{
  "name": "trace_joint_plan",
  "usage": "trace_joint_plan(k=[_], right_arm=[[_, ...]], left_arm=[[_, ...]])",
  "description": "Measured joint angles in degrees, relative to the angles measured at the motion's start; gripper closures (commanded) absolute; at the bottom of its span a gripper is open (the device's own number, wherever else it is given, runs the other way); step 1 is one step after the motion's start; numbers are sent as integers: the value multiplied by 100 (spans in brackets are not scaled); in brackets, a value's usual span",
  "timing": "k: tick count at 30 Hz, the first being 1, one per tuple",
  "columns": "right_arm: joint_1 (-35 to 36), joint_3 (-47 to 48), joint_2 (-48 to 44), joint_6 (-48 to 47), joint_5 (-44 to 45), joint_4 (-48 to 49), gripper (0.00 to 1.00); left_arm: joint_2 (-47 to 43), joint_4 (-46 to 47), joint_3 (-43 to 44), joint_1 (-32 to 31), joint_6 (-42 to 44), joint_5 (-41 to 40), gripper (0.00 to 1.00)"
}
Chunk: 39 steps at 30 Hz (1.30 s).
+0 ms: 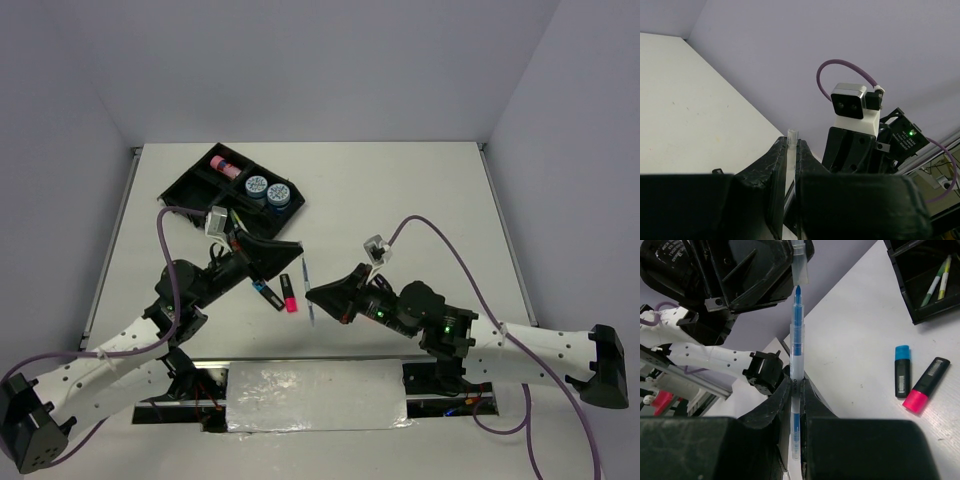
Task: Sort the stationery into containers
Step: Close the pen cap on the pen.
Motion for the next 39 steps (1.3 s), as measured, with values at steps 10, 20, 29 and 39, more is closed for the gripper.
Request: trace_joint_plan(k=[10, 20, 29, 39], right_arm=[[11, 96, 0, -63, 37, -98, 100], [59, 570, 164, -365, 188, -520, 100], [61, 848, 352, -662, 413, -640, 100], [52, 1303, 492, -1058, 492, -1104, 100]], left_arm=[[96, 133, 2, 0, -22, 24, 100], [94, 461, 0, 11, -199, 13, 100], [-20, 393, -48, 11, -310, 98, 100], [-37, 378, -42, 15, -247, 125, 96]])
